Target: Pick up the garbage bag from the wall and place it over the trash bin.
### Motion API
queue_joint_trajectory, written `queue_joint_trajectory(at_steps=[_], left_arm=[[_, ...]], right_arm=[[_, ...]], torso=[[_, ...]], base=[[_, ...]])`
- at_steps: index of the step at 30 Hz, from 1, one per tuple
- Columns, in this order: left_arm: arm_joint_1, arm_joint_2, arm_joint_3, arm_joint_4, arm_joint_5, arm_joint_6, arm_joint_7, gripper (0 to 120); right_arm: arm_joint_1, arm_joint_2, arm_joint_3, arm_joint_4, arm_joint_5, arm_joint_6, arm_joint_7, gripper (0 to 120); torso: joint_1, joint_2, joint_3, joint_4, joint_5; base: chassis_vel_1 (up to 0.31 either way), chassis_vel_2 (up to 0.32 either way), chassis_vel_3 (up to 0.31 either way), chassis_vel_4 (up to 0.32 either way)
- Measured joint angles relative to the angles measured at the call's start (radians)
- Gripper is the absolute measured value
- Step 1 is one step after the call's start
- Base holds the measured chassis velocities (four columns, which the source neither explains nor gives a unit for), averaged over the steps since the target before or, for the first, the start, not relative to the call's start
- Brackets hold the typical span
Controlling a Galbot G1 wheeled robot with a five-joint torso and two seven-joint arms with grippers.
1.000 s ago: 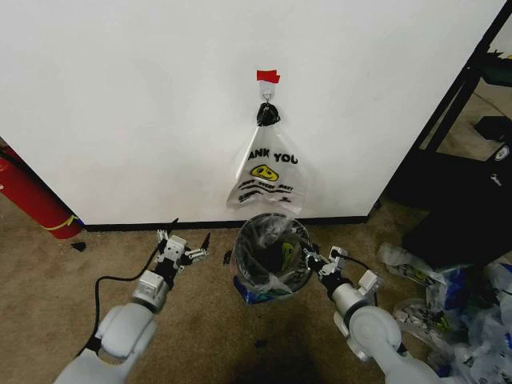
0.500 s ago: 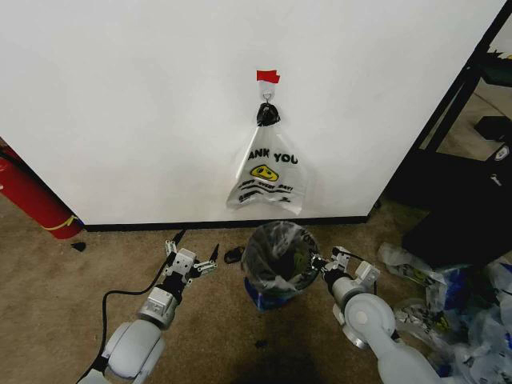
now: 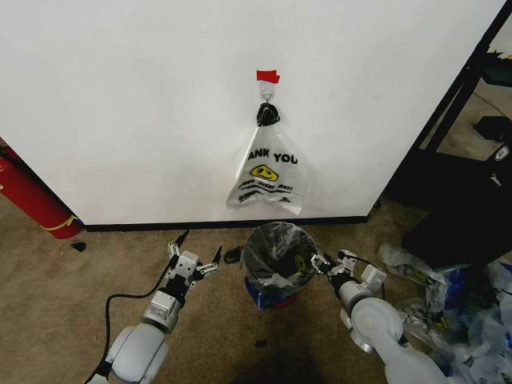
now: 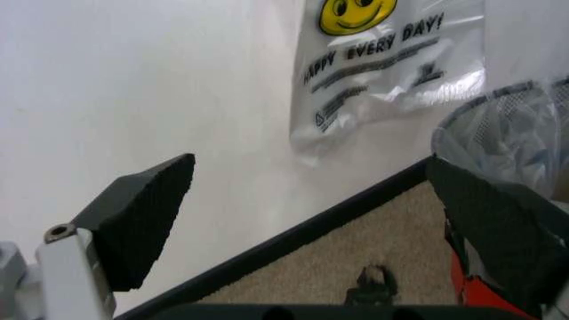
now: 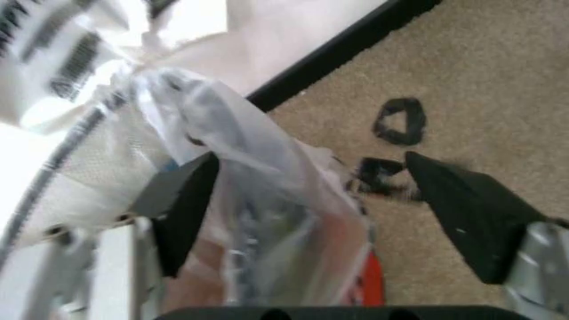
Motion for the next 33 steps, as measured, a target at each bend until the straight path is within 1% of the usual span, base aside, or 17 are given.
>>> queue_joint_trajectory(at_steps=[3, 7, 8, 10, 11, 13, 14, 15, 16, 18, 19, 20, 22, 23, 26, 30, 33], left_arm=[[0.010, -0.002, -0.006, 0.002, 0.002, -0.008, -0.001, 100], [0.020, -0.003, -0.013, 0.001, -0.003, -0.019, -0.004, 100], [0.022, -0.005, -0.015, -0.001, -0.011, -0.030, -0.005, 100], [0.022, -0.022, -0.019, -0.008, -0.056, -0.073, -0.004, 100], [0.022, -0.022, -0.019, -0.008, -0.056, -0.073, -0.004, 100], [0.017, -0.047, -0.024, -0.020, -0.112, -0.114, 0.006, 100], [0.007, -0.083, -0.032, -0.038, -0.178, -0.167, 0.025, 100], [0.001, -0.105, -0.037, -0.047, -0.210, -0.193, 0.036, 100], [-0.003, -0.124, -0.042, -0.053, -0.228, -0.211, 0.042, 100], [-0.007, -0.157, -0.051, -0.059, -0.241, -0.234, 0.048, 100], [-0.007, -0.157, -0.051, -0.059, -0.241, -0.234, 0.048, 100], [-0.008, -0.168, -0.054, -0.059, -0.241, -0.243, 0.050, 100], [-0.004, -0.225, -0.079, -0.067, -0.228, -0.285, 0.075, 100], [0.003, -0.246, -0.089, -0.077, -0.227, -0.304, 0.087, 100], [0.009, -0.260, -0.101, -0.074, -0.241, -0.333, 0.110, 100], [0.006, -0.251, -0.105, -0.053, -0.269, -0.344, 0.119, 100], [0.002, -0.242, -0.105, -0.043, -0.305, -0.355, 0.119, 100]], right_arm=[[-0.013, 0.012, 0.011, 0.014, 0.032, 0.001, -0.013, 94], [-0.028, 0.026, 0.030, 0.018, 0.039, 0.016, -0.048, 100], [-0.037, 0.029, 0.039, 0.018, 0.032, 0.034, -0.094, 100], [-0.059, 0.033, 0.044, 0.018, -0.015, 0.116, -0.225, 100], [-0.059, 0.033, 0.044, 0.018, -0.015, 0.116, -0.225, 100], [-0.078, 0.043, 0.046, 0.015, -0.082, 0.251, -0.357, 100], [-0.091, 0.071, 0.057, 0.007, -0.207, 0.420, -0.508, 100], [-0.099, 0.096, 0.075, 0.006, -0.307, 0.504, -0.567, 100], [-0.109, 0.125, 0.096, 0.010, -0.401, 0.570, -0.593, 100], [-0.131, 0.183, 0.135, 0.029, -0.570, 0.673, -0.587, 100], [-0.131, 0.183, 0.135, 0.029, -0.570, 0.673, -0.587, 100], [-0.140, 0.205, 0.148, 0.036, -0.630, 0.706, -0.573, 100], [-0.197, 0.324, 0.225, 0.068, -0.929, 0.843, -0.485, 100], [-0.236, 0.379, 0.259, 0.089, -1.042, 0.890, -0.458, 100], [-0.314, 0.451, 0.282, 0.127, -1.133, 0.914, -0.399, 100], [-0.359, 0.471, 0.292, 0.146, -1.136, 0.914, -0.378, 100], [-0.371, 0.471, 0.315, 0.158, -1.123, 0.910, -0.402, 100]], torso=[[0.000, 0.000, 0.000, 0.0000, 0.0000], [0.000, 0.000, 0.000, 0.0001, 0.0001], [0.000, 0.000, 0.000, 0.0001, 0.0000], [0.000, 0.000, 0.000, 0.0001, 0.0001], [0.000, 0.000, 0.000, 0.0001, 0.0001], [0.000, 0.000, 0.000, 0.0000, 0.0001], [0.000, 0.000, 0.000, 0.0000, 0.0000], [0.000, 0.000, 0.000, 0.0001, 0.0002], [0.000, 0.000, 0.000, 0.0001, 0.0002], [0.000, 0.000, 0.000, -0.0001, 0.0000], [0.000, 0.000, 0.000, -0.0001, 0.0000], [0.000, 0.000, 0.000, 0.0000, 0.0000], [0.000, 0.000, 0.000, -0.0001, 0.0000], [0.000, 0.000, 0.000, -0.0001, 0.0002], [0.000, 0.000, 0.000, -0.0002, -0.0001], [0.000, 0.000, 0.000, -0.0001, -0.0002], [0.000, 0.000, 0.000, 0.0000, -0.0002]], base=[[0.000, 0.000, 0.000, 0.000], [0.000, 0.000, 0.000, 0.000], [0.000, 0.000, 0.000, 0.000], [0.000, 0.000, 0.000, 0.000], [0.000, 0.000, 0.000, 0.000], [0.000, 0.000, 0.000, 0.000], [0.000, 0.000, 0.000, 0.000], [0.000, 0.000, 0.000, 0.000], [0.000, 0.000, 0.000, 0.000], [0.000, 0.000, 0.000, 0.000], [0.000, 0.000, 0.000, 0.000], [0.000, 0.000, 0.000, 0.000], [0.000, 0.000, 0.000, 0.000], [0.000, 0.000, 0.000, 0.000], [0.000, 0.000, 0.000, 0.000], [0.000, 0.000, 0.000, 0.000], [0.000, 0.000, 0.000, 0.000]])
